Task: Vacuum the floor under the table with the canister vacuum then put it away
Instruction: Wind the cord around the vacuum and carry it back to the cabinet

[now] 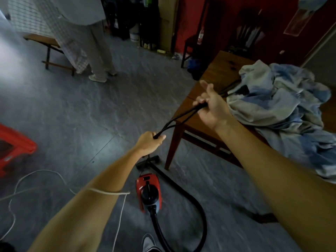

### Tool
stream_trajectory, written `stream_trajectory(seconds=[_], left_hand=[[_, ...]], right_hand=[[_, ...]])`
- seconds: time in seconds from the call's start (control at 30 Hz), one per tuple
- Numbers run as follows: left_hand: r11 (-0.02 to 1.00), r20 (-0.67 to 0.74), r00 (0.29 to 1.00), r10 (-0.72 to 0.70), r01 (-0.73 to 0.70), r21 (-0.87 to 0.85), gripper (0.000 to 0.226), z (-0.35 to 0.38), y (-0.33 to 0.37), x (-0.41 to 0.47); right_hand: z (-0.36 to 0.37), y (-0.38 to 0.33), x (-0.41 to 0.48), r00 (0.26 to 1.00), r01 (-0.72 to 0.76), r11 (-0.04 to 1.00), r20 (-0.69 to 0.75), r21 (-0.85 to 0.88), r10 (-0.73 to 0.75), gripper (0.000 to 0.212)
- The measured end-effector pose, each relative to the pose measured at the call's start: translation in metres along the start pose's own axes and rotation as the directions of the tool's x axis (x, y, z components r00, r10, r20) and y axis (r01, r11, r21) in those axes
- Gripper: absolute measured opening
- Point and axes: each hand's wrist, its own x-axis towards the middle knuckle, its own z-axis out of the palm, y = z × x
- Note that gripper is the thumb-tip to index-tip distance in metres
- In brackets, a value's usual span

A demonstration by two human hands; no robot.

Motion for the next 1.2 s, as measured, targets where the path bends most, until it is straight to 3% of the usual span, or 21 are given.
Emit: stream_trajectory(seconds=[0.1,0.17,0.23,0.3,0.33,0.37,0.43,0.47,0.53,0.6,0.67,0.73,0.8,0.87,0.97,1.1,1.13,1.2], left_hand=[[0.995,-0.103,0.994,0.031,-0.021,0.092,0.049,-0.010,0.007,0.008],[0.984,-0.144,0.988,0.063,-0.037,0.177,0.045,-0.019,0.012,0.010],[0.954,-0.150,0.985,0.080,-0.033,0.298,0.037,-0.032,0.014,0.011],[0.907,-0.130,0.988,0.079,-0.017,0.421,0.026,-0.043,0.015,0.011],[0.876,-0.105,0.992,0.076,-0.016,0.482,0.023,-0.047,0.014,0.010],[0.843,-0.072,0.994,0.077,-0.026,0.537,0.022,-0.049,0.014,0.009],[0.778,-0.003,0.997,0.072,-0.055,0.625,0.021,-0.049,0.014,0.008],[0.758,0.019,0.997,0.072,-0.067,0.649,0.022,-0.048,0.014,0.007],[0.767,0.060,0.994,0.094,-0.111,0.632,0.029,-0.046,0.014,0.007],[0.814,0.110,0.980,0.164,-0.198,0.546,0.027,-0.046,0.012,0.008],[0.856,0.132,0.967,0.220,-0.256,0.450,0.013,-0.051,0.009,0.009],[0.901,0.121,0.970,0.212,-0.242,0.360,0.011,-0.062,0.007,0.010],[0.941,0.122,0.980,0.156,-0.185,0.283,0.023,-0.072,0.003,0.012],[0.967,0.118,0.987,0.109,-0.133,0.217,0.021,-0.073,0.001,0.015],[1.000,0.060,0.998,0.016,-0.017,0.020,0.016,-0.062,-0.003,0.025],[0.976,-0.014,0.988,-0.155,0.151,-0.160,0.018,-0.055,-0.010,0.044],[0.965,-0.028,0.979,-0.200,0.192,-0.179,0.018,-0.056,-0.010,0.049],[0.923,-0.028,0.956,-0.292,0.274,-0.269,0.013,-0.055,-0.011,0.055]], right_hand=[[-0.030,0.008,0.005,0.971,-0.060,0.994,-0.227,0.095,0.080,0.031],[-0.054,0.023,-0.001,0.903,-0.295,0.955,-0.318,0.035,0.290,0.047],[-0.073,0.042,-0.016,0.791,-0.596,0.779,-0.311,-0.196,0.527,0.076],[-0.075,0.060,-0.034,0.727,-0.676,0.557,-0.316,-0.482,0.610,0.088],[-0.068,0.067,-0.041,0.758,-0.621,0.478,-0.321,-0.621,0.568,0.084],[-0.060,0.074,-0.043,0.838,-0.501,0.431,-0.295,-0.750,0.460,0.074],[-0.047,0.089,-0.038,0.979,-0.116,0.241,-0.070,-0.964,0.190,0.053],[-0.040,0.098,-0.033,0.981,0.093,0.111,0.110,-0.989,0.159,0.061],[-0.028,0.123,-0.021,0.911,0.337,-0.013,0.323,-0.941,0.257,0.091],[-0.018,0.152,-0.008,0.892,0.360,0.010,0.348,-0.933,0.288,0.097],[-0.010,0.173,0.006,0.931,0.314,0.128,0.332,-0.941,0.155,0.071],[-0.006,0.181,0.017,0.957,0.258,0.177,0.276,-0.950,0.085,0.046],[-0.011,0.189,0.026,0.938,0.258,0.161,0.287,-0.953,0.193,0.033],[-0.017,0.198,0.034,0.916,0.233,0.211,0.287,-0.949,0.279,0.024],[-0.016,0.211,0.044,0.904,0.081,0.373,0.226,-0.924,0.363,0.031],[-0.015,0.229,0.051,0.869,0.004,0.470,0.236,-0.883,0.435,0.065],[-0.015,0.235,0.052,0.846,0.003,0.502,0.270,-0.865,0.459,0.063],[-0.012,0.246,0.055,0.824,-0.003,0.531,0.298,-0.848,0.482,0.038]])
